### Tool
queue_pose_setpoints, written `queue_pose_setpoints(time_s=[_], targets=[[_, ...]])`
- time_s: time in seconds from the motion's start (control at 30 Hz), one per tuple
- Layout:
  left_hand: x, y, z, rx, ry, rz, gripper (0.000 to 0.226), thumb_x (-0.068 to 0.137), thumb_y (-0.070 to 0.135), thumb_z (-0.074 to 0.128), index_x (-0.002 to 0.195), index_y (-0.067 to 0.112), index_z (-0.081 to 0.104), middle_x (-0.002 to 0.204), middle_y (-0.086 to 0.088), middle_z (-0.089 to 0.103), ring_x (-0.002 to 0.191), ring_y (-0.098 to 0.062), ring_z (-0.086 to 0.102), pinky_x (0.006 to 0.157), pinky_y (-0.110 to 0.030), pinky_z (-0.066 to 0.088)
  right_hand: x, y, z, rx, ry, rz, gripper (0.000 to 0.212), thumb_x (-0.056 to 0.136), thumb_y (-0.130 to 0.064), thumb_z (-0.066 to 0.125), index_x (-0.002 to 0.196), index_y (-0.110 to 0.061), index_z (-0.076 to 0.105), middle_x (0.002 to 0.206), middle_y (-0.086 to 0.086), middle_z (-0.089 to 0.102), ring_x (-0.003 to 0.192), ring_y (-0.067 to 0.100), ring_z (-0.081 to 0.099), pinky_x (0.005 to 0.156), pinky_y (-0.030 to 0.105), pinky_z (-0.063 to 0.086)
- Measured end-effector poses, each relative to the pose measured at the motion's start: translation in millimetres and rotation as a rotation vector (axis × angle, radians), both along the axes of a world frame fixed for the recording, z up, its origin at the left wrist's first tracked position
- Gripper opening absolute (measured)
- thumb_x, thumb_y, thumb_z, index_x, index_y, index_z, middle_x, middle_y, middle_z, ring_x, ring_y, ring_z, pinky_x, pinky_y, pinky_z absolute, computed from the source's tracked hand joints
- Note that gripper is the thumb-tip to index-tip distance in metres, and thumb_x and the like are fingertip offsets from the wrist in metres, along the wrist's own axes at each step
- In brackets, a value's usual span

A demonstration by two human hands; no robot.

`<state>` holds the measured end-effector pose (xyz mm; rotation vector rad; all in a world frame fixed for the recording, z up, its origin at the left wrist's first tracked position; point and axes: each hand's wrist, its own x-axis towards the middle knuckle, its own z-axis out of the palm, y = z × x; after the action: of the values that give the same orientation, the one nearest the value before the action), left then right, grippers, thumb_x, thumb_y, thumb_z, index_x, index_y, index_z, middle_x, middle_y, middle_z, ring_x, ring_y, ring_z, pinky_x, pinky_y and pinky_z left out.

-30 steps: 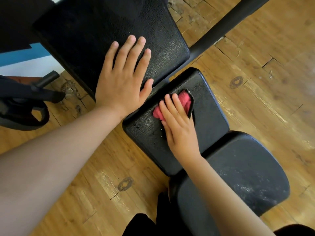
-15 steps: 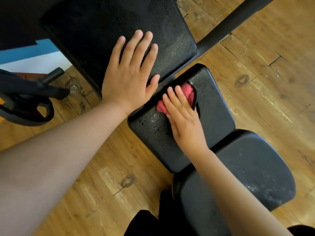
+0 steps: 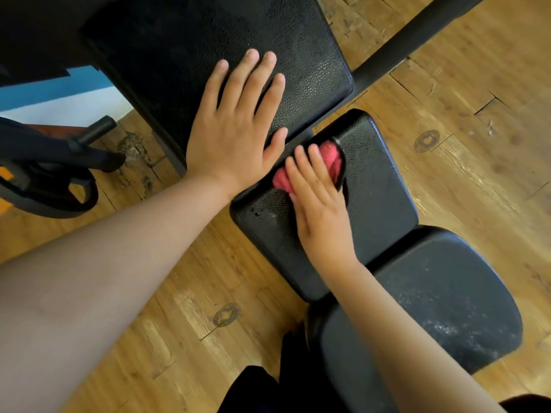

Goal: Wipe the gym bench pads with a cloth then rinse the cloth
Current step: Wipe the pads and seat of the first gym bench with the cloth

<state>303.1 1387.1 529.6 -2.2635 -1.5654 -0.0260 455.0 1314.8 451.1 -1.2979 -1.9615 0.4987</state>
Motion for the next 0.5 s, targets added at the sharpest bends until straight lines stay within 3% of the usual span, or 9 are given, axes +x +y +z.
queue_pose_setpoints(time_s=[0.1,0.37,0.5], targets=[[0,0,0,0.001,-0.002,0.000,0.059,0.100,0.042,0.030,0.146,0.007,0.033,0.156,-0.016,0.029,0.145,-0.032,0.024,0.118,-0.051,0.020,-16,-10,3,-0.057,0.053,-0.117,0.041,0.098,-0.007,0.047,0.139,-0.006,0.046,0.149,0.008,0.039,0.144,0.017,0.021,0.107,0.055,0.034],[0,0,-1,0.014,-0.003,-0.008,0.058,0.099,0.041,0.032,0.145,0.007,0.035,0.155,-0.015,0.031,0.144,-0.032,0.026,0.117,-0.051,0.021,-2,-27,-2,0.051,-0.115,0.144,0.042,0.096,-0.005,0.055,0.138,-0.008,0.050,0.147,0.006,0.043,0.142,0.021,0.031,0.108,0.049,0.035],[0,0,0,-0.002,-0.001,0.000,0.059,0.100,0.042,0.030,0.147,0.007,0.032,0.156,-0.014,0.028,0.145,-0.032,0.024,0.118,-0.051,0.019,-15,-25,2,-0.032,-0.012,-0.031,0.043,0.096,-0.004,0.053,0.139,-0.007,0.049,0.148,0.007,0.042,0.144,0.020,0.026,0.108,0.052,0.033]])
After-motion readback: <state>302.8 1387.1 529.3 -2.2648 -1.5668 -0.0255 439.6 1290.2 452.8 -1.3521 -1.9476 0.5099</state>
